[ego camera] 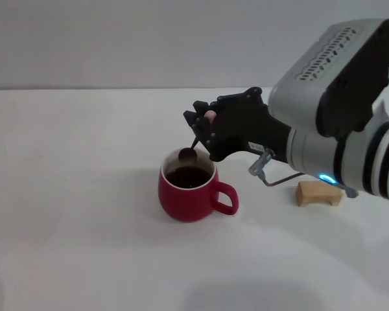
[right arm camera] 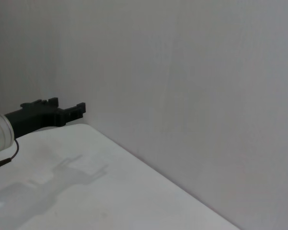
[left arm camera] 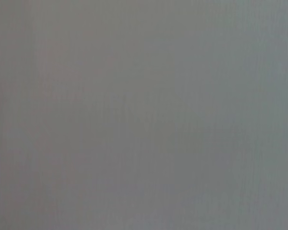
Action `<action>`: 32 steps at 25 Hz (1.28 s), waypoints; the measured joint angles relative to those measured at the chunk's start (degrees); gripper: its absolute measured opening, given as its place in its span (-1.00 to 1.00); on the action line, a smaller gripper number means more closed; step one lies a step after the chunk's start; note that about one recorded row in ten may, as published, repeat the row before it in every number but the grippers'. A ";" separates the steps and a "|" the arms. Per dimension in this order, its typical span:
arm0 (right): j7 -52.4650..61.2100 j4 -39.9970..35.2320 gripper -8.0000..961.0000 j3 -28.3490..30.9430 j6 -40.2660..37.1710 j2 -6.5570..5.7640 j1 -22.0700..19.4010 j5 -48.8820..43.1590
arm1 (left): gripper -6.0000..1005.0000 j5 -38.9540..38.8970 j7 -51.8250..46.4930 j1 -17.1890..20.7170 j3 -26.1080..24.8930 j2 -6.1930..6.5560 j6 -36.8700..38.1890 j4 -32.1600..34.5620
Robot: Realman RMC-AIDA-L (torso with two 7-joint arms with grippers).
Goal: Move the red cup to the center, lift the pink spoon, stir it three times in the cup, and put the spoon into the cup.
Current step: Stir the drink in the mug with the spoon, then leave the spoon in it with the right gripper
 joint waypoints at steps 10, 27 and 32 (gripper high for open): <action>1.10 -5.73 -0.71 1.47 3.15 0.00 6.34 0.87 | 0.65 0.01 -0.07 -0.05 -0.50 0.02 0.21 -0.02; 0.88 -12.63 -0.71 6.17 9.68 -0.11 15.27 4.87 | 0.65 0.00 -0.23 -0.08 -0.70 0.12 0.07 -0.02; 0.80 -14.02 -0.71 7.08 10.38 -0.12 16.52 4.96 | 0.65 0.00 -0.27 -0.15 -0.70 0.12 0.12 -0.01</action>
